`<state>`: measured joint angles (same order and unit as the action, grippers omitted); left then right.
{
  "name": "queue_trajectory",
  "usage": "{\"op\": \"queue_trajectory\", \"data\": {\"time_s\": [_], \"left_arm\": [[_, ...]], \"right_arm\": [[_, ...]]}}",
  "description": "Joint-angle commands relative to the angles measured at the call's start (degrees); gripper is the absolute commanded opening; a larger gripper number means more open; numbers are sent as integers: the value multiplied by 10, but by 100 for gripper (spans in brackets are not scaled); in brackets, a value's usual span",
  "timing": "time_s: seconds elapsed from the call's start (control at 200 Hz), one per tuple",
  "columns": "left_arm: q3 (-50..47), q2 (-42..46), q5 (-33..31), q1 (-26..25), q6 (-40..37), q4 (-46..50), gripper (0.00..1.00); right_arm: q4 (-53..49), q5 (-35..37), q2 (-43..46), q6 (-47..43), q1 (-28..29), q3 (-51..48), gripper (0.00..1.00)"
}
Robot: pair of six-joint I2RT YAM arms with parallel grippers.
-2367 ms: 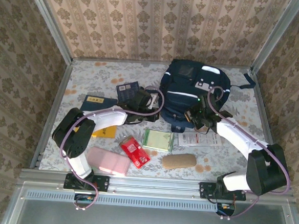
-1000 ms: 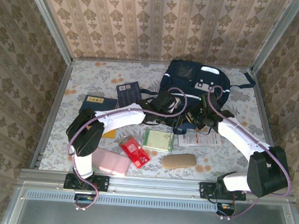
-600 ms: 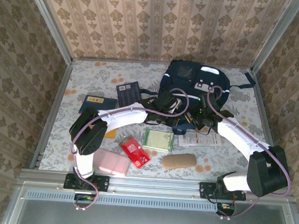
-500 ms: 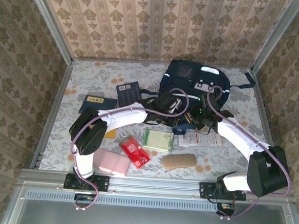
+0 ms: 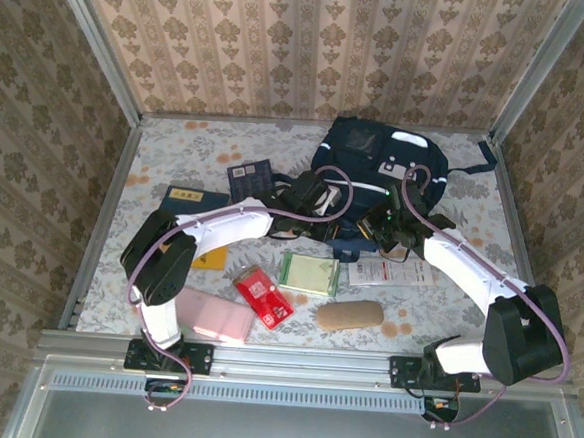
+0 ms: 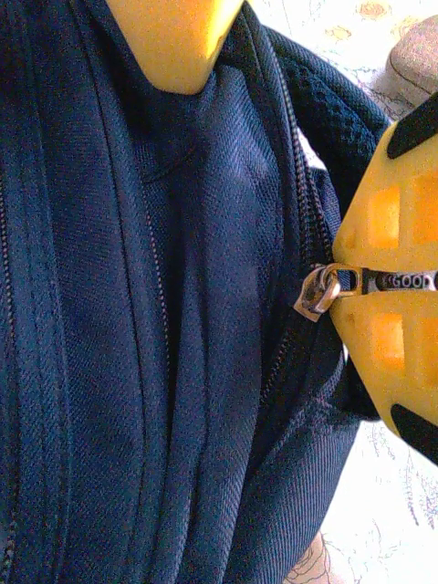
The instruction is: Pack books, pencil case, and school supplies into a backpack
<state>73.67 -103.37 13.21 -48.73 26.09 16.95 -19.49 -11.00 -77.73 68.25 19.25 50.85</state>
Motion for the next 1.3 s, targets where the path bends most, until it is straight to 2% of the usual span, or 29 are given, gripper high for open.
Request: {"op": "queue_trajectory", "data": {"time_s": [0.0,0.79,0.885,0.955,1.065,1.295], "left_arm": [[-25,20,-15,29,-2,14,0],[-69,49,7,78,8,-12,0],[-77,48,35,72,9,-30,0],[-76,44,71,64,6,-46,0],[-73,38,101,49,7,-61,10],[-49,27,50,29,-14,-6,33]], "right_arm": [[-2,-8,24,-32,-5,26,0],[-32,-8,88,-104,-15,-27,0],[3,-47,82,-109,-13,-31,0],[2,-50,79,-110,-9,-25,0],[2,-52,82,-103,-9,-24,0],[5,-64,90,-89,-10,-23,0]]}}
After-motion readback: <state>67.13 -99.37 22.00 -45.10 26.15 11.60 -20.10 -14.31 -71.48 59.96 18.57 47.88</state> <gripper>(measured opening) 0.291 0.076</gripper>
